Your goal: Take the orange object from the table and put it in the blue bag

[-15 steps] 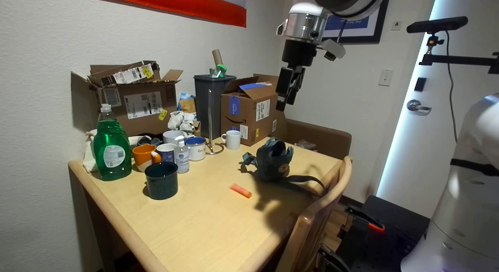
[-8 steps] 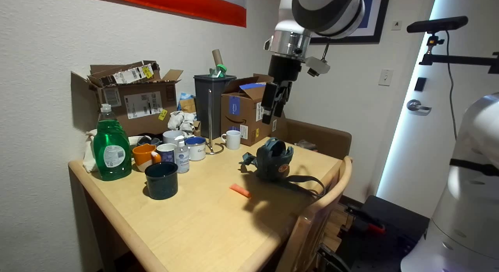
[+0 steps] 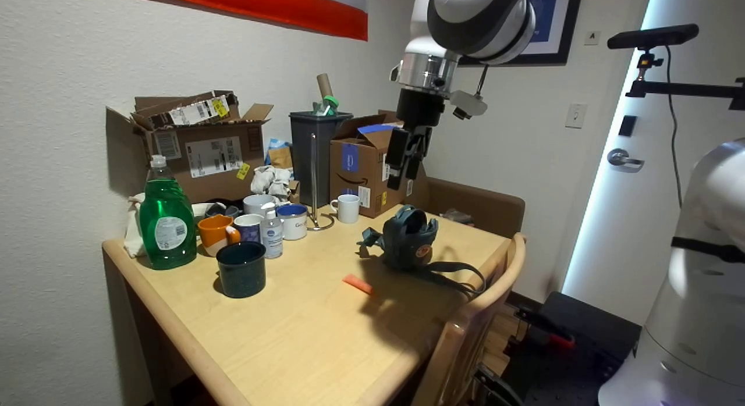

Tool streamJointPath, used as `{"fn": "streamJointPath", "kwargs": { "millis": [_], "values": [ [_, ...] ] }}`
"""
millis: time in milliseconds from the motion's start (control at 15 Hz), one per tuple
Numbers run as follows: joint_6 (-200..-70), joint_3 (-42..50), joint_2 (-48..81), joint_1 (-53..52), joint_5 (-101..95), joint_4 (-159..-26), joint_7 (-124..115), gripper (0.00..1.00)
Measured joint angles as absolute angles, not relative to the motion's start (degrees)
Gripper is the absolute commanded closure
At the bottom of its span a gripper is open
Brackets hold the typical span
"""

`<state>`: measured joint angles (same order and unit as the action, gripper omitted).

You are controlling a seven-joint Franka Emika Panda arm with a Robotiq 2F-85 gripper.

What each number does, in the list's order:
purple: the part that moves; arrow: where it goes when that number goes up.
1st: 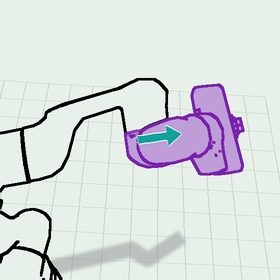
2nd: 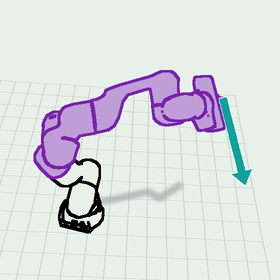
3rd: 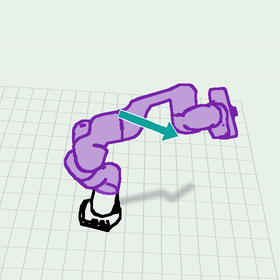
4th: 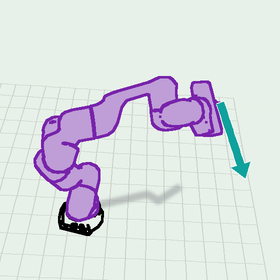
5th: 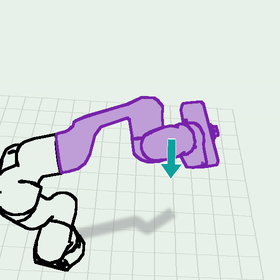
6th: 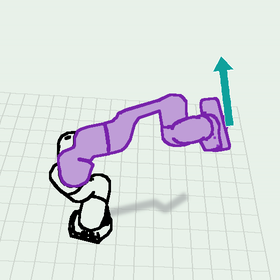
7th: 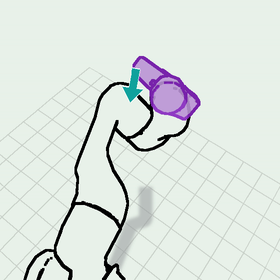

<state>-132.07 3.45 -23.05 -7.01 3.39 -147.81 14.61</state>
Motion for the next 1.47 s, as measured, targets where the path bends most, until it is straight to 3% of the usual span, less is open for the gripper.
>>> {"fn": "streamJointPath", "kwargs": {
  "millis": [533,1467],
  "values": [
    [-134.17,4.49,-9.54,-7.34,15.01,-143.92,19.14,0.0],
    [-135.01,1.66,13.43,-5.49,5.49,-130.35,4.57,0.0]
  ]
}}
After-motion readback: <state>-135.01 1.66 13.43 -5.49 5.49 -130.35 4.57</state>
